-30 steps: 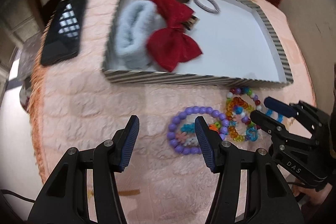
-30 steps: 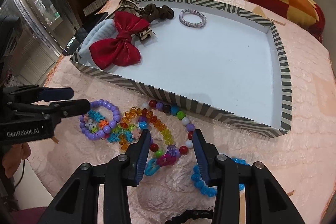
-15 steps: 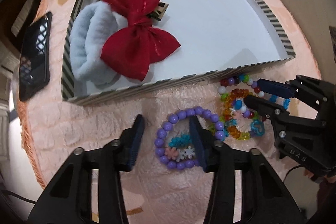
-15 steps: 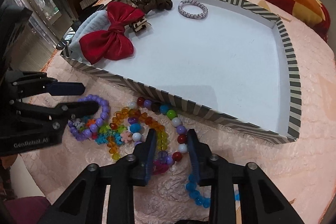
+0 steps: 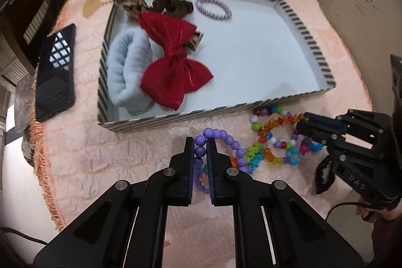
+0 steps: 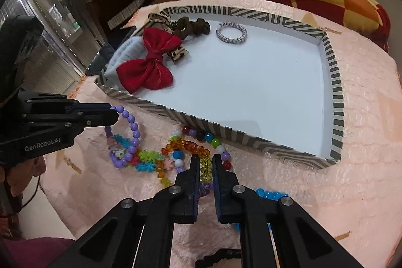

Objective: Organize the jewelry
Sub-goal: 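Close left gripper on purple bracelet while right closes on orange crystal bracelet, then carry both held bracelets up and over into the striped tray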

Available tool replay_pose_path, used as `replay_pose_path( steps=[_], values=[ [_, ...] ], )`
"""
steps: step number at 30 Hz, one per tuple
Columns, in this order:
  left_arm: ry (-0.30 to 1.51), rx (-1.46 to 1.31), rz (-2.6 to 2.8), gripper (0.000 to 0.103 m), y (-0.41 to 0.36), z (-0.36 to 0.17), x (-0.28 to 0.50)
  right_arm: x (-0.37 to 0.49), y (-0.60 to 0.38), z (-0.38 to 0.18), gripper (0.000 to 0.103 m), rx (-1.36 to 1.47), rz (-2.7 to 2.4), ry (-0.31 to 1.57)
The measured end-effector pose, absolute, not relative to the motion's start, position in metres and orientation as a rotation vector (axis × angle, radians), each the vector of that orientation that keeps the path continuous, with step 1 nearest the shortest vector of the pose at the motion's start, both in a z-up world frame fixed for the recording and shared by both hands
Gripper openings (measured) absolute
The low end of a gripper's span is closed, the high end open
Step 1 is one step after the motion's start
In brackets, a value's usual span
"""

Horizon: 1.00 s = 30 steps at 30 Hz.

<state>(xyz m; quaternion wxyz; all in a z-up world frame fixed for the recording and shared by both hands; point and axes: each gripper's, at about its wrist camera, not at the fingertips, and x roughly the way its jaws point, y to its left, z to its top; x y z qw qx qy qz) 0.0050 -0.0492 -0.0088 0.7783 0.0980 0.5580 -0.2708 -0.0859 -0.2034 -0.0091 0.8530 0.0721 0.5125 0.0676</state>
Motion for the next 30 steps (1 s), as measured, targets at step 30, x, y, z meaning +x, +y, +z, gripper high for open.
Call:
replay_pose_path(
  steps=[30],
  values=[
    [1.048, 0.188, -0.589, 0.008, -0.059, 0.082, -0.001, -0.060, -0.235, 0.081, 0.009, 0.206, 0.147, 0.890]
  ],
)
